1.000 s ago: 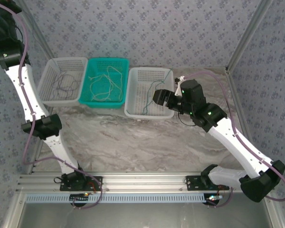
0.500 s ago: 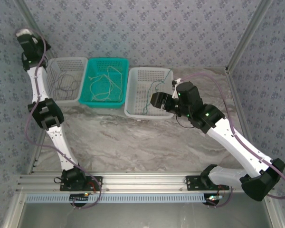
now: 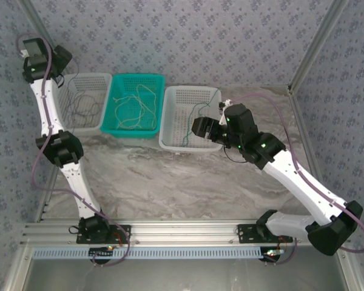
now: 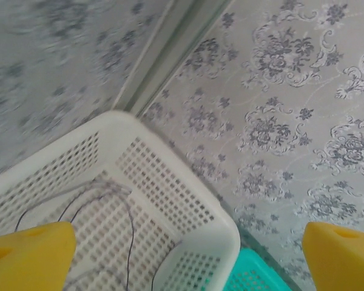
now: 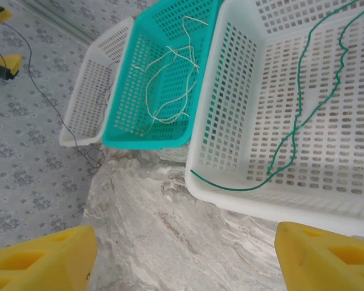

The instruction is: Untangle the cables

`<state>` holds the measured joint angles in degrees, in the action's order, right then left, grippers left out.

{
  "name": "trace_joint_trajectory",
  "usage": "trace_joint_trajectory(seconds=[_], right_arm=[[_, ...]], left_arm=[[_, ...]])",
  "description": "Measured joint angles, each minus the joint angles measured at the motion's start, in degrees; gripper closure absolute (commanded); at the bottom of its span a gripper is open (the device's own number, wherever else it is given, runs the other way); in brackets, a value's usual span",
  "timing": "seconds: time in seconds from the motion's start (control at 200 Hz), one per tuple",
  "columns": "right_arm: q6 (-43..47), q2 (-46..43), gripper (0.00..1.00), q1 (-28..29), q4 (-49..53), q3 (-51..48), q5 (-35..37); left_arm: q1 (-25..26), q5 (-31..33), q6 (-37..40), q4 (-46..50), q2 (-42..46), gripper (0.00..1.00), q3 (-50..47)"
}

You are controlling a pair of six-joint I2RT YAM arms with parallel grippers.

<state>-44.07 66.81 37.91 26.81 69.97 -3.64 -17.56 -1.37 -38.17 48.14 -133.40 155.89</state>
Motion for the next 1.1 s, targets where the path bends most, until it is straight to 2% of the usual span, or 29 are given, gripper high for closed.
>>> trace_joint_trajectory(seconds=[0.055,0.16,0.255,0.335,0.51,0.535,0.555,0.59,0.66,0.695,0.745,0.78,0.805,0.825,0.889,0.949,1.029,1.099], right_arm=[[0.0,-0.8,0.21,0.0,-0.4,0.0,0.0],[0.4,-2.5,0.21,0.0,-1.1,-0.5,-0.2],[0.6,-4.0,0.20,0.0,-1.9,-2.3,-0.2],[0.6,-5.1,0.20,0.0,-2.4,-4.4,-0.3],[0.6,-5.7,0.20,-0.1,-2.6,-6.8,-0.9],[0.6,-5.9,0.20,-0.2,-2.6,-7.0,-0.9],[0.7,-6.0,0.20,-0.2,-2.6,-7.1,-0.9],[0.9,-6.5,0.18,-0.4,-2.6,-7.3,-0.9],[1.2,-7.5,0.18,-0.9,-2.6,-7.9,-0.9],[1.3,-8.1,0.18,-1.2,-2.6,-8.1,-0.9],[1.5,-8.8,0.18,-1.7,-2.6,-8.4,-0.9],[1.5,-9.0,0.18,-1.9,-2.6,-8.5,-1.0],[1.5,-9.2,0.18,-2.1,-2.8,-8.7,-1.1],[1.5,-9.2,0.18,-2.2,-2.9,-9.0,-1.1],[1.5,-9.3,0.18,-2.5,-3.1,-9.6,-1.4],[1.5,-9.1,0.18,-2.7,-3.3,-10.2,-1.9],[1.5,-8.4,0.18,-2.8,-3.6,-10.4,-2.8],[1.5,-7.8,0.18,-2.9,-4.2,-10.5,-3.3]], left_arm=[[0.0,0.2,-0.3,2.0,1.6,0.08,-0.9],[0.0,-0.3,0.2,7.6,0.7,0.20,-0.9],[0.1,-2.4,0.8,13.5,-4.0,0.21,-0.9],[0.5,-2.8,1.5,17.8,-7.9,0.22,-4.6],[1.6,1.2,1.6,22.4,-8.8,0.23,-13.7],[1.8,1.7,1.7,22.4,-8.4,0.28,-14.3],[1.8,2.2,1.6,22.3,-7.9,0.37,-14.7],[1.9,2.8,1.5,22.4,-7.0,0.60,-15.3],[1.9,4.3,2.7,22.4,-5.0,0.86,-15.4],[1.9,5.3,3.4,22.5,-3.9,0.93,-15.1],[2.2,7.2,5.4,23.8,-3.4,0.94,-13.1],[2.4,8.5,6.6,24.5,-3.3,0.90,-11.5],[2.8,9.7,7.9,25.3,-3.3,0.82,-10.3],[3.1,10.3,9.2,25.7,-3.3,0.73,-9.7],[4.4,12.3,11.8,27.3,-3.1,0.31,-8.7],[5.6,13.2,13.9,28.8,-3.1,0.05,-8.8],[6.8,12.0,15.8,29.6,-2.9,0.01,-10.1],[6.4,3.5,16.7,29.0,-1.5,0.01,-13.3]])
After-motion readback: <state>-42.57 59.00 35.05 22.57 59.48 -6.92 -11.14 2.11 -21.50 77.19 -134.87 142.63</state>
